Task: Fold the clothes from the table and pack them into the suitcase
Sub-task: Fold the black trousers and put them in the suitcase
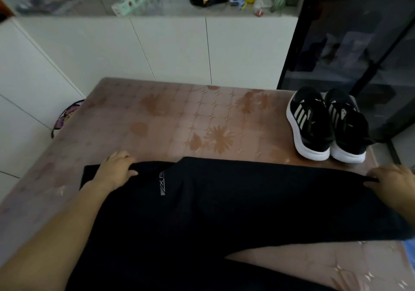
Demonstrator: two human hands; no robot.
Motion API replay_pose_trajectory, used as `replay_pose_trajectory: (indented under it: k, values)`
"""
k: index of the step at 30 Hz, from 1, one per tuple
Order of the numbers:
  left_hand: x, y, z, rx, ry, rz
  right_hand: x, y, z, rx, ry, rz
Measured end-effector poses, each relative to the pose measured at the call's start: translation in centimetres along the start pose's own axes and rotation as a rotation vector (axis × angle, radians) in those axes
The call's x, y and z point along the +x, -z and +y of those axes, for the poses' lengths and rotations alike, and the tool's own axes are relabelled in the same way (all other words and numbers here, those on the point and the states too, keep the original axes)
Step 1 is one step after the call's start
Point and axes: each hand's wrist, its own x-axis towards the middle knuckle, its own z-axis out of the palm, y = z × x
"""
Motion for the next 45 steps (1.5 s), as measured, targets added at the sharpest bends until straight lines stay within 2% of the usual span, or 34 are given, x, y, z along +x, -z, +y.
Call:
replay_pose_trajectory:
  k: [2,4,7,9,14,17,20,24,26,32,35,41,45]
  values:
    - [0.5,1.1,-0.6,-0.195,0.046,-0.059,1.2,-0.9,1.8,0.115,0.041,-0.005]
    - [0.5,2.2,-1.4,-0.350,0.092,-0.111,-1.1,1.9,1.1,0.245,-0.009,-0.086]
    - [-0.2,2.8,-1.6,-0.444,0.115,-0.089,-5.4,6.3,-1.9,0.324,-0.065,-0.075]
    - [-0.8,2.5,-0.1,-0.432,0.070,-0.077,-7.6,8.2,-5.0,0.330,-0.018,-0.051]
    - [-0.8,2.1,3.8,-0.182,-0.097,-0.072,-12.3,12.0,-18.6,0.316,0.184,-0.003]
    - [-0.4,2.0,1.6,-0.085,-0.057,-0.119,-12.2,12.2,-25.7,0.349,0.323,-0.052]
    - [-0.2,1.3,-1.9,-0.049,0.020,-0.157,-11.4,12.7,-30.5,0.297,0.383,-0.090]
    - [-0.2,0.0,-5.0,-0.125,0.020,-0.090,-10.4,12.9,-33.2,0.259,0.369,-0.207]
    - [-0.5,0.0,-5.6,-0.212,-0.035,-0.029,-10.2,13.2,-33.9,0.208,0.354,-0.178]
    - [-1.6,2.2,-7.6,-0.406,-0.107,0.004,-11.1,15.0,-35.7,0.006,0.402,-0.197]
    - [-3.1,3.0,-7.5,-0.442,-0.178,0.076,-12.2,15.3,-36.0,0.148,0.447,-0.185]
    - [-9.7,5.0,-7.9,-0.485,-0.255,0.190,-17.0,17.2,-34.2,0.482,0.492,0.056]
    - [-16.1,3.7,-7.3,-0.518,-0.358,0.319,-22.3,16.8,-30.1,0.595,0.616,0.321]
